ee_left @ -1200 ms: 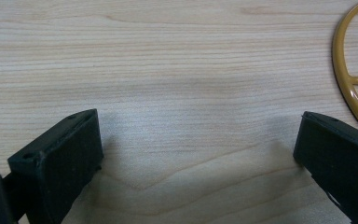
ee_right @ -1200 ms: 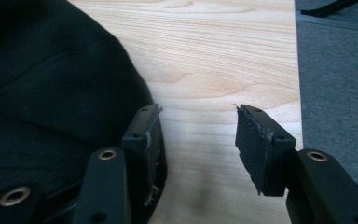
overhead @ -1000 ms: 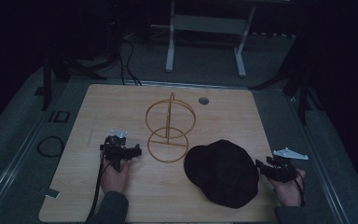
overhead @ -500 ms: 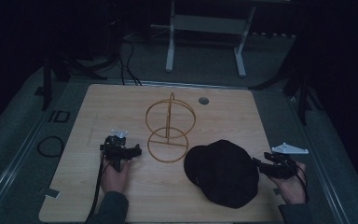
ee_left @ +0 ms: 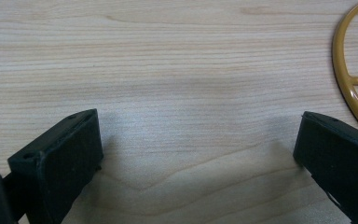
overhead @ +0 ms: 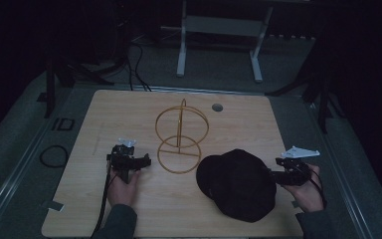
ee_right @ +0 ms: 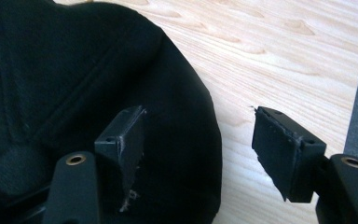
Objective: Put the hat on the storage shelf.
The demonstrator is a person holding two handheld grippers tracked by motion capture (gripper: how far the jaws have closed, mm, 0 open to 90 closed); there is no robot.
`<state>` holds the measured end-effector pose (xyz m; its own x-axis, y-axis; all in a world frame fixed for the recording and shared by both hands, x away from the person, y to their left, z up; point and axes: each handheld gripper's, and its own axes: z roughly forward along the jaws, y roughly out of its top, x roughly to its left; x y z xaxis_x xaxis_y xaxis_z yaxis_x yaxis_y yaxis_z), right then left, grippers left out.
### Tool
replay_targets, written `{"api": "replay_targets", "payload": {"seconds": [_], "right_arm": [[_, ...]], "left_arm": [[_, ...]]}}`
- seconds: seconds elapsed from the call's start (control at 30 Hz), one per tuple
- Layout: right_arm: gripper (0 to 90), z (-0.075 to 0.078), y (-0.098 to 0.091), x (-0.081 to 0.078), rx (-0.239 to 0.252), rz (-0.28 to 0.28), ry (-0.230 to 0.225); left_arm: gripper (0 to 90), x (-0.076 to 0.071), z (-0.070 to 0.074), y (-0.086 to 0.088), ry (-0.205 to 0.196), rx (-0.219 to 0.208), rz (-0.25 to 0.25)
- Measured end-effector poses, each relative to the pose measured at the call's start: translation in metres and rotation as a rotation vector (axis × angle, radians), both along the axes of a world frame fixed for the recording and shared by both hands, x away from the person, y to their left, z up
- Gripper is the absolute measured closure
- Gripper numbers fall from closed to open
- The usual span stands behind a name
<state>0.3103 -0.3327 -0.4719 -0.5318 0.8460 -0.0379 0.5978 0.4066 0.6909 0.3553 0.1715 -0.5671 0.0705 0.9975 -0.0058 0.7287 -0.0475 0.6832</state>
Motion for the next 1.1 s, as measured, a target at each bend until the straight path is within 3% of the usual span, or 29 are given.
{"api": "replay_targets", "payload": {"seconds": [1.1], "right_arm": [[22.7, 0.028, 0.033, 0.010, 0.001, 0.143, 0.006]], "left_arm": [[0.7, 0.000, 0.000, 0.000, -0.001, 0.000, 0.001]]}}
